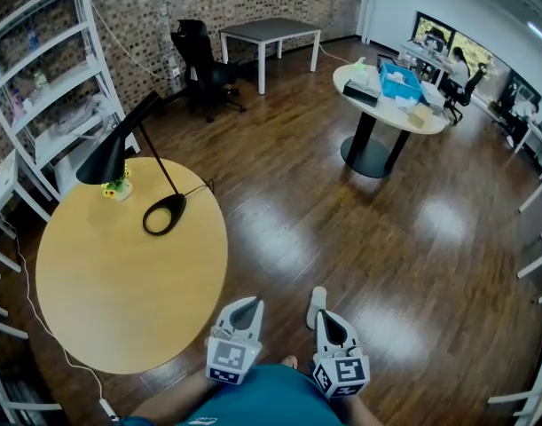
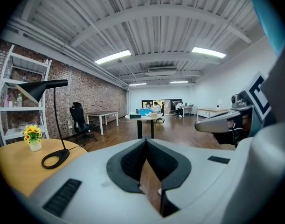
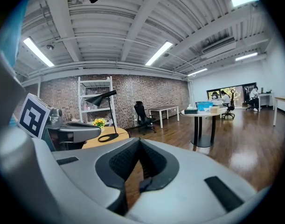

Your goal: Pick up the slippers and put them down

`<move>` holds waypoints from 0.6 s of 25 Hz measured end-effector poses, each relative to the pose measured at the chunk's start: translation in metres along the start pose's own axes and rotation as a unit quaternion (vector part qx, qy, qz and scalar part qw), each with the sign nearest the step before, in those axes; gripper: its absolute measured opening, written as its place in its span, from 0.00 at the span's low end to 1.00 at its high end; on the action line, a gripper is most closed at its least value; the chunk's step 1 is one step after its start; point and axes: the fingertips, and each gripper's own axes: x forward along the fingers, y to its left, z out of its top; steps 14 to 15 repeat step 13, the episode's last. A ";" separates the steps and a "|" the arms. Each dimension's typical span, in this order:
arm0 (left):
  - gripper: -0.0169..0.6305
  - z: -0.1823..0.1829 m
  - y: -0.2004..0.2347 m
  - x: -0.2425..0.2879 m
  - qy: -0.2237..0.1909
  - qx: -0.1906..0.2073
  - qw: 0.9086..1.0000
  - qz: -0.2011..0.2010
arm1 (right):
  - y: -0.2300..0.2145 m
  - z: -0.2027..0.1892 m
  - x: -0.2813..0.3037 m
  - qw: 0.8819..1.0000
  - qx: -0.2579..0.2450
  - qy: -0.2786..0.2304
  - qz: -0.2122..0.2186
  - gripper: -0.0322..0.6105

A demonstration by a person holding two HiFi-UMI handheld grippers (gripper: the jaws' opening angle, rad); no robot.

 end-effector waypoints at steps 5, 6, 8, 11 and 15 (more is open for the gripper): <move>0.03 -0.002 0.004 -0.001 -0.001 0.001 1.000 0.002 | 0.003 -0.001 0.002 1.000 -0.004 -0.001 0.000 0.07; 0.03 -0.002 0.004 -0.001 -0.001 0.000 1.000 0.002 | 0.004 0.000 0.003 1.000 -0.003 -0.001 0.000 0.07; 0.03 -0.002 0.005 -0.002 -0.001 -0.001 1.000 0.001 | 0.005 0.000 0.003 1.000 -0.003 0.001 0.001 0.07; 0.03 -0.003 0.007 -0.003 -0.001 -0.002 1.000 0.003 | 0.007 -0.002 0.004 1.000 -0.005 0.001 0.001 0.07; 0.03 -0.004 0.008 -0.004 -0.003 -0.002 1.000 0.004 | 0.007 -0.003 0.005 1.000 -0.008 0.000 -0.001 0.07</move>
